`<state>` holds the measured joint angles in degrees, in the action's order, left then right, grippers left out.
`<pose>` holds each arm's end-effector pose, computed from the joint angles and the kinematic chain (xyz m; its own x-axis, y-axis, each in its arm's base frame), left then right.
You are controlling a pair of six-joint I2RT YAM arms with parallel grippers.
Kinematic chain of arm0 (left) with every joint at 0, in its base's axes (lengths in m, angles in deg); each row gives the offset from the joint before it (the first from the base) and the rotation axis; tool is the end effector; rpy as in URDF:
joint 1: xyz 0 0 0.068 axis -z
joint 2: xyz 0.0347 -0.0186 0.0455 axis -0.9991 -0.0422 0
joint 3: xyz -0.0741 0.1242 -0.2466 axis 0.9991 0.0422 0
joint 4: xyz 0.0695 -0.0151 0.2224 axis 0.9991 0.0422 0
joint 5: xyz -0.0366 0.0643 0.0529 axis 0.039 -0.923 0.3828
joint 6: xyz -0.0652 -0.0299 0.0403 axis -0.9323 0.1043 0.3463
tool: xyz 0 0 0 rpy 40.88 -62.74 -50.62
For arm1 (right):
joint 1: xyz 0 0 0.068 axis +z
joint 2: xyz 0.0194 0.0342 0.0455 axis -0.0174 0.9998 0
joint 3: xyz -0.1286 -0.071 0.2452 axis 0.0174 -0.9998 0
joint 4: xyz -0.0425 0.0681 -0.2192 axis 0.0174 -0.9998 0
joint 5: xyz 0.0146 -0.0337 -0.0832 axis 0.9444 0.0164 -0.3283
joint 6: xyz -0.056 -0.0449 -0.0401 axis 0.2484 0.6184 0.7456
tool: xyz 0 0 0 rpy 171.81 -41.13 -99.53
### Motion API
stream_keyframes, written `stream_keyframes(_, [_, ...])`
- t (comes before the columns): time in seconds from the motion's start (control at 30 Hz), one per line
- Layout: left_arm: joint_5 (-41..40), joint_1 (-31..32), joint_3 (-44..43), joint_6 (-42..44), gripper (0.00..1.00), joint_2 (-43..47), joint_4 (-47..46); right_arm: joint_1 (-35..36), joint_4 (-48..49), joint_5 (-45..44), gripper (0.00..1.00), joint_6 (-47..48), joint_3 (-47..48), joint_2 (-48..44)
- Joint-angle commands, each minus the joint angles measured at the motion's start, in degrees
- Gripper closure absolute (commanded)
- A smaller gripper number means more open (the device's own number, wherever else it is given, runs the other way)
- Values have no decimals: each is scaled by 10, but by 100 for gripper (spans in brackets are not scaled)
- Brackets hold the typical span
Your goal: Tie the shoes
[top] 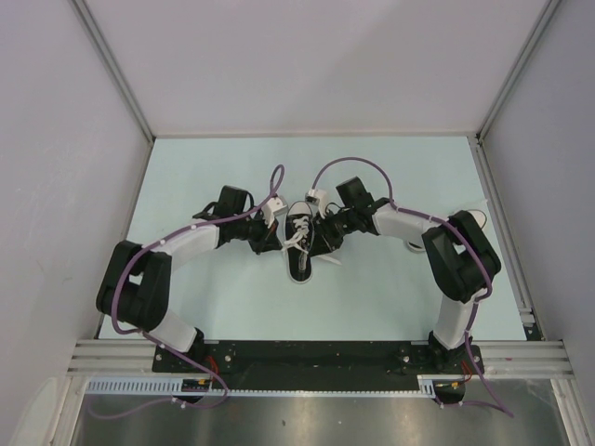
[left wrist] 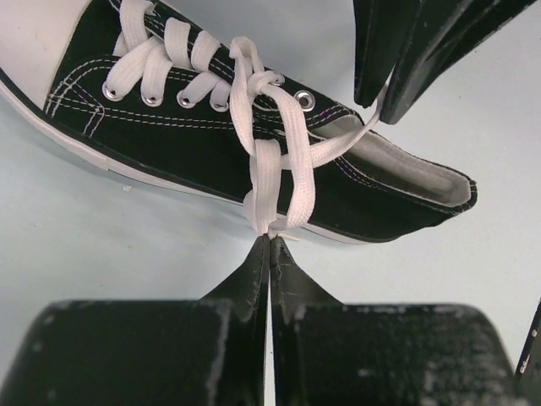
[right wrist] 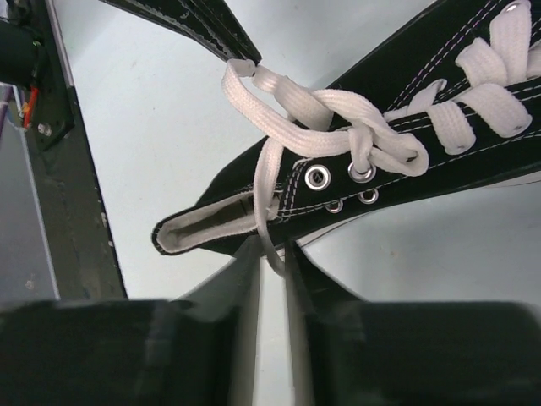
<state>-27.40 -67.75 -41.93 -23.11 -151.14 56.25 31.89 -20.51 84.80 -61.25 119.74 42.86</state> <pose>0.2607 -0.1435 0.1982 -0.4285 0.4851 -0.7623 0.8789 0.4196 -0.2270 0.2824 0.2449 0.1938 -0.5517 -0.4771 -0.6841 -0.8326 0.2662 0.4858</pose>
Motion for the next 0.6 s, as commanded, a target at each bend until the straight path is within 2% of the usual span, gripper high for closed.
stream_keyframes(0.0, [0, -2, -20, -1, 100, -3, 0, 1, 6, -8, 89, 12, 0, 6])
stream_keyframes(0.1, [-1, -2, -17, 1, 100, -1, 1, 0, 3, -10, 100, 11, 1, 3])
stream_keyframes(0.57, [2, -2, -6, 27, 100, 9, 9, -40, 61, -32, 100, -54, 1, -60])
